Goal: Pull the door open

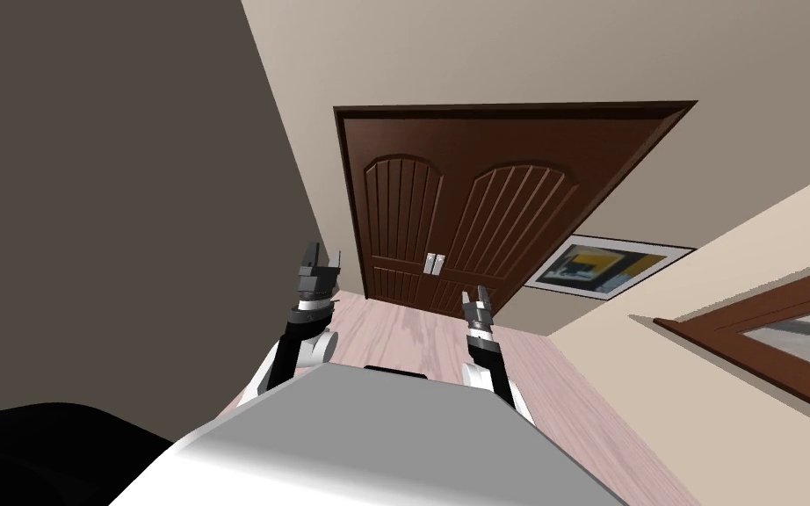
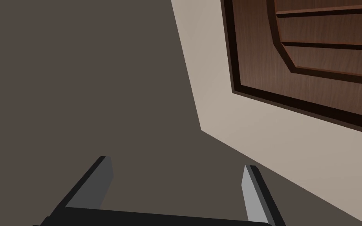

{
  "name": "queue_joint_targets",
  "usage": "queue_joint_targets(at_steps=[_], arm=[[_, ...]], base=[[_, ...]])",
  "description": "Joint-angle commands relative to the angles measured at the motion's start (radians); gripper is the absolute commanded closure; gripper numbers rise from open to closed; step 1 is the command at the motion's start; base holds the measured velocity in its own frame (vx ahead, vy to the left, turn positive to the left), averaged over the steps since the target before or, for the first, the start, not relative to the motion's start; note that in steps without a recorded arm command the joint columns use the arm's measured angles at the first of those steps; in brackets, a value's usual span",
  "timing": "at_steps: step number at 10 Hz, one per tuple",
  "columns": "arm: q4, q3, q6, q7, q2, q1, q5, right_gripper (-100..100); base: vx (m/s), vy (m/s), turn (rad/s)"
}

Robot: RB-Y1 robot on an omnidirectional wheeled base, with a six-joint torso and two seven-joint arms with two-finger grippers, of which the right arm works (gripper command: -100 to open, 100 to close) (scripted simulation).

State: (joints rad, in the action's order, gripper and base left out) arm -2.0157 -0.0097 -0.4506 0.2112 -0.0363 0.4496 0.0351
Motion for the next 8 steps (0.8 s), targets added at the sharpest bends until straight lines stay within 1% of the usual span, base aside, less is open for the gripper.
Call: queue_joint_targets(at_steps=[1, 2, 4, 6, 7, 8], arm=[[0.031, -0.01, 0.003, 0.011, -0.008, -0.008, 0.01, -100], [0.06, -0.018, 0.011, 0.021, -0.014, -0.015, 0.024, -100], [0.119, -0.034, 0.028, 0.042, -0.023, -0.031, 0.052, -100], [0.149, -0.042, 0.037, 0.052, -0.028, -0.039, 0.066, -100], [0.178, -0.05, 0.045, 0.063, -0.031, -0.047, 0.08, -100], [0.193, -0.054, 0.049, 0.068, -0.033, -0.051, 0.087, -100]], base=[[0.085, 0.018, 0.015], [0.126, 0.006, 0.018], [0.191, -0.019, 0.035], [0.154, -0.013, 0.015], [0.116, -0.006, 0.028], [0.129, -0.018, 0.015]])
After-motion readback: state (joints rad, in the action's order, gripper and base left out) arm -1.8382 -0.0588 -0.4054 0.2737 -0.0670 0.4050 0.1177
